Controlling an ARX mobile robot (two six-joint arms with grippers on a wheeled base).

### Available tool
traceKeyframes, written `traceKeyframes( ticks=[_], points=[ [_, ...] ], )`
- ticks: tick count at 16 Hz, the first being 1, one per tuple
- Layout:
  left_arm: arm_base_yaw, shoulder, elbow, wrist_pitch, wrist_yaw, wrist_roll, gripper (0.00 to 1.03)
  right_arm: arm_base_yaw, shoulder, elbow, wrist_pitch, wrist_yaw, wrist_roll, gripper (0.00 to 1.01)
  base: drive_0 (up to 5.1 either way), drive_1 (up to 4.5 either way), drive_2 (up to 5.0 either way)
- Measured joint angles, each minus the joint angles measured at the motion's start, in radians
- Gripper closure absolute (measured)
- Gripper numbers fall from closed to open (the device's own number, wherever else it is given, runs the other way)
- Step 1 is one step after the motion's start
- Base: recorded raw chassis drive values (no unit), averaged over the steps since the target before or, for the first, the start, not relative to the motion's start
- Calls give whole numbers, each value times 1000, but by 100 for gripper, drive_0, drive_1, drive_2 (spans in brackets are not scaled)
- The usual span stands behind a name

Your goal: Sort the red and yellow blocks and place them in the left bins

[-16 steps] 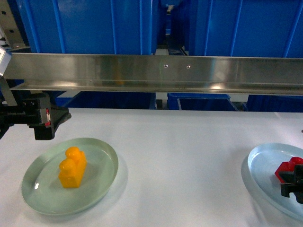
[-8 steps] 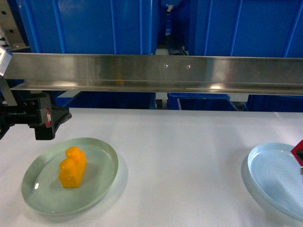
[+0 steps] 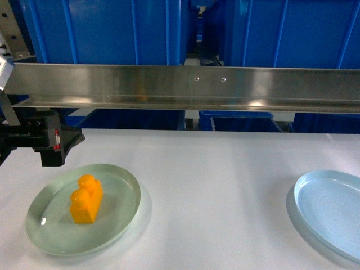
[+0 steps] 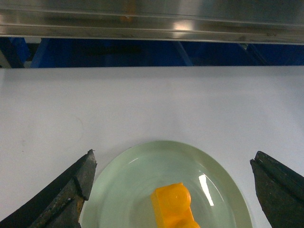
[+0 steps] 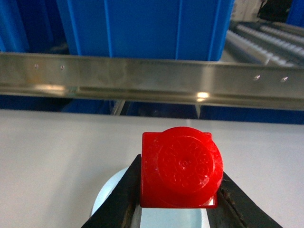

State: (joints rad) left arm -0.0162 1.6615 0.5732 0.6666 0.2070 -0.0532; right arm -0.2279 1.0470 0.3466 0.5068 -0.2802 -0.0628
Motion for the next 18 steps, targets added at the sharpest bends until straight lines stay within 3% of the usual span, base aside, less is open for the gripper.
traceKeyframes(
  ticks=[1,2,3,5,10,14,18],
  points=[
    [0,0,0,0,0,0,5,-51,-122,0,-75,-25,1,72,0,0,0],
    [0,0,0,0,0,0,5,-87,-208,-13,-120,-13,-3,72,0,0,0],
    [0,0,0,0,0,0,5,-89,-261,-29,-148,7,-18,72,0,0,0],
    [0,0,0,0,2,0,5,-86,-261,-34,-150,3,-35,72,0,0,0],
    [-41,48,31,-10,-1,-23,5,-86,-257,-34,-151,3,-40,72,0,0,0],
    [-93,174,114,-62,10,-102,5,-86,-257,-34,-151,3,-40,72,0,0,0],
    [-152,372,40,88,-94,-119,5,-86,-257,-34,-151,3,-40,72,0,0,0]
  ],
)
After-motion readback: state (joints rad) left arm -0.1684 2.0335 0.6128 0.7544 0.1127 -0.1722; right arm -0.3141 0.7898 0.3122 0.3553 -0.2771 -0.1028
